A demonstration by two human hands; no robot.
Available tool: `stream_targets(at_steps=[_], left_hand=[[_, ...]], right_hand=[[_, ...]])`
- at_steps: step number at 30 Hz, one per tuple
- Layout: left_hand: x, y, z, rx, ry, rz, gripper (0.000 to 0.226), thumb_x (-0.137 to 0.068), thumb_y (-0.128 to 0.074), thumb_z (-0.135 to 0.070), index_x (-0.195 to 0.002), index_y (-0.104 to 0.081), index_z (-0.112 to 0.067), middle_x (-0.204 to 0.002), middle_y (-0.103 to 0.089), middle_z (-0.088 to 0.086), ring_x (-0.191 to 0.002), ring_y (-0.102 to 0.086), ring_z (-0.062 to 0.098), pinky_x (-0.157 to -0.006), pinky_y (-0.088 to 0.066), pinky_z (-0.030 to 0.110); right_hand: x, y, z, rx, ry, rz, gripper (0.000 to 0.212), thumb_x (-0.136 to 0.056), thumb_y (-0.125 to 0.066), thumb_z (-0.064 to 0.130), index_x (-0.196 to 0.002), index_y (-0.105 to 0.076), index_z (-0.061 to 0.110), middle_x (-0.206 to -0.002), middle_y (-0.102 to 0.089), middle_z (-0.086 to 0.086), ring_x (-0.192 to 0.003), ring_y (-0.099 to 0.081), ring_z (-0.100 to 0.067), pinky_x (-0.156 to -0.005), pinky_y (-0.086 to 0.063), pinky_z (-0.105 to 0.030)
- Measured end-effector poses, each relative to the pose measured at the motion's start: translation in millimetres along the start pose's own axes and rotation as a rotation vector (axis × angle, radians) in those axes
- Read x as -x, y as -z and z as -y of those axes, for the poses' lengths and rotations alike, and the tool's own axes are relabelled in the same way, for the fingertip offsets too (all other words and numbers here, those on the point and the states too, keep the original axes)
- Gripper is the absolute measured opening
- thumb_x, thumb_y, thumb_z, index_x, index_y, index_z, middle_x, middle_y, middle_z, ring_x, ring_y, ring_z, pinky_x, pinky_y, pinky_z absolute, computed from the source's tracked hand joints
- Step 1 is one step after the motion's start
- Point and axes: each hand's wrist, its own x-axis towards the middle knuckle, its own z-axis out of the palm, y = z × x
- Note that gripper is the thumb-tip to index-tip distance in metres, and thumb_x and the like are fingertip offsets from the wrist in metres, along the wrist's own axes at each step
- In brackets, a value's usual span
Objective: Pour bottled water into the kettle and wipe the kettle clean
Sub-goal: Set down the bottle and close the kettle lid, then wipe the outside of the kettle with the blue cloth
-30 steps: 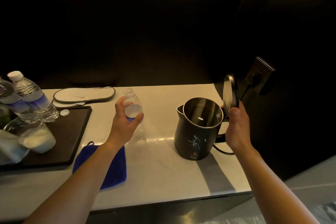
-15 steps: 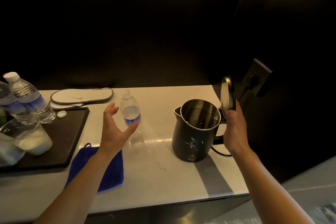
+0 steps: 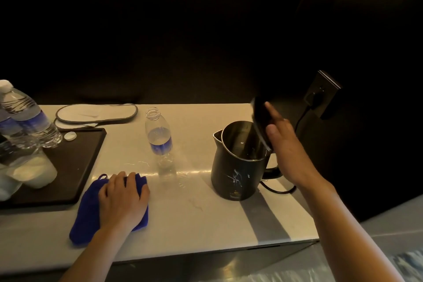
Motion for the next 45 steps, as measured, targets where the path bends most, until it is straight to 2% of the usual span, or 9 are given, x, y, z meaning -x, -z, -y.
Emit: stream_targets(at_steps=[5,18,22,26,28,31,35,40,45], left_hand=[[-1.1,1.2,-1.1,-0.016,0.003,0.033,0.041,-0.098,-0.042,-0.043,-0.124,-0.053,-0.014,-0.130,-0.058,0.010,-0.121,-0.053,0.031,-0.104,-0.040,0.052],[9.3,11.5,0.0,0.186,0.110,-0.035,0.047,-0.091,-0.061,-0.032,-0.133,-0.046,-0.015,-0.144,-0.048,0.015,-0.135,-0.042,0.038,-0.111,-0.027,0.063],[30.8,15.2,8.4,-0.009,0.140,0.120,0.051,-0.090,-0.052,-0.051,-0.133,-0.046,-0.023,-0.142,-0.046,0.014,-0.132,-0.039,0.040,-0.107,-0.029,0.069],[34.5,12.1,11.8,-0.021,0.150,0.297,0.077,-0.090,-0.023,-0.076,-0.156,-0.010,-0.040,-0.169,-0.010,0.005,-0.153,-0.001,0.039,-0.114,-0.005,0.072],[31.8,7.3,10.3,-0.016,0.162,0.335,0.077,-0.089,-0.015,-0.078,-0.156,0.004,-0.046,-0.171,0.006,-0.001,-0.153,0.013,0.038,-0.111,0.002,0.076],[31.4,6.7,7.7,-0.007,0.153,0.295,0.062,-0.097,-0.023,-0.064,-0.155,-0.013,-0.045,-0.169,-0.015,0.001,-0.153,-0.005,0.040,-0.111,-0.011,0.075],[43.1,4.1,0.4,0.075,0.077,0.038,0.030,-0.099,-0.047,-0.034,-0.126,-0.053,-0.025,-0.135,-0.057,0.005,-0.128,-0.047,0.035,-0.097,-0.038,0.062],[50.7,16.2,-34.0,0.551,0.231,-0.034,0.012,-0.102,-0.046,-0.032,-0.096,-0.055,-0.026,-0.095,-0.065,0.002,-0.094,-0.064,0.029,-0.075,-0.047,0.039],[60.4,56.9,-118.1,1.472,0.456,0.093,0.022,-0.099,-0.045,-0.050,-0.107,-0.060,-0.063,-0.103,-0.073,-0.018,-0.094,-0.070,0.006,-0.079,-0.046,0.029]], right_hand=[[-2.8,-11.1,-4.9,0.506,0.106,-0.023,0.076,-0.085,-0.017,0.092,-0.153,-0.015,0.059,-0.149,-0.045,0.005,-0.130,-0.047,-0.023,-0.100,-0.036,-0.050],[-5.7,-12.9,-3.1,0.729,0.084,0.013,0.090,-0.079,-0.017,0.098,-0.154,-0.025,0.049,-0.144,-0.052,-0.001,-0.115,-0.060,-0.028,-0.082,-0.053,-0.045],[-8.3,-10.5,-0.8,0.696,0.048,0.063,0.097,-0.072,-0.020,0.102,-0.153,-0.024,0.049,-0.142,-0.054,0.001,-0.111,-0.062,-0.025,-0.067,-0.047,-0.033],[-12.5,-5.6,7.0,0.649,-0.012,0.152,0.104,-0.065,-0.026,0.106,-0.153,-0.019,0.052,-0.146,-0.054,0.001,-0.114,-0.061,-0.028,-0.081,-0.056,-0.045],[-13.2,-4.0,10.6,0.564,-0.051,0.209,0.105,-0.063,-0.032,0.106,-0.152,-0.018,0.052,-0.144,-0.053,0.003,-0.103,-0.066,-0.025,-0.072,-0.062,-0.040],[-11.8,-4.4,15.4,0.481,-0.065,0.240,0.107,-0.062,-0.038,0.103,-0.152,-0.019,0.049,-0.131,-0.049,0.008,-0.081,-0.067,-0.018,-0.048,-0.057,-0.021],[-9.1,-5.9,14.3,0.481,-0.068,0.220,0.108,-0.064,-0.039,0.102,-0.153,-0.021,0.044,-0.141,-0.052,0.001,-0.094,-0.067,-0.027,-0.071,-0.064,-0.048],[-6.4,-7.5,12.6,0.474,-0.059,0.194,0.107,-0.064,-0.039,0.103,-0.152,-0.021,0.045,-0.142,-0.052,-0.002,-0.096,-0.067,-0.029,-0.078,-0.061,-0.054],[-5.9,-7.5,12.5,0.465,-0.062,0.188,0.107,-0.062,-0.038,0.103,-0.151,-0.021,0.045,-0.141,-0.052,-0.003,-0.099,-0.065,-0.029,-0.078,-0.061,-0.053]])
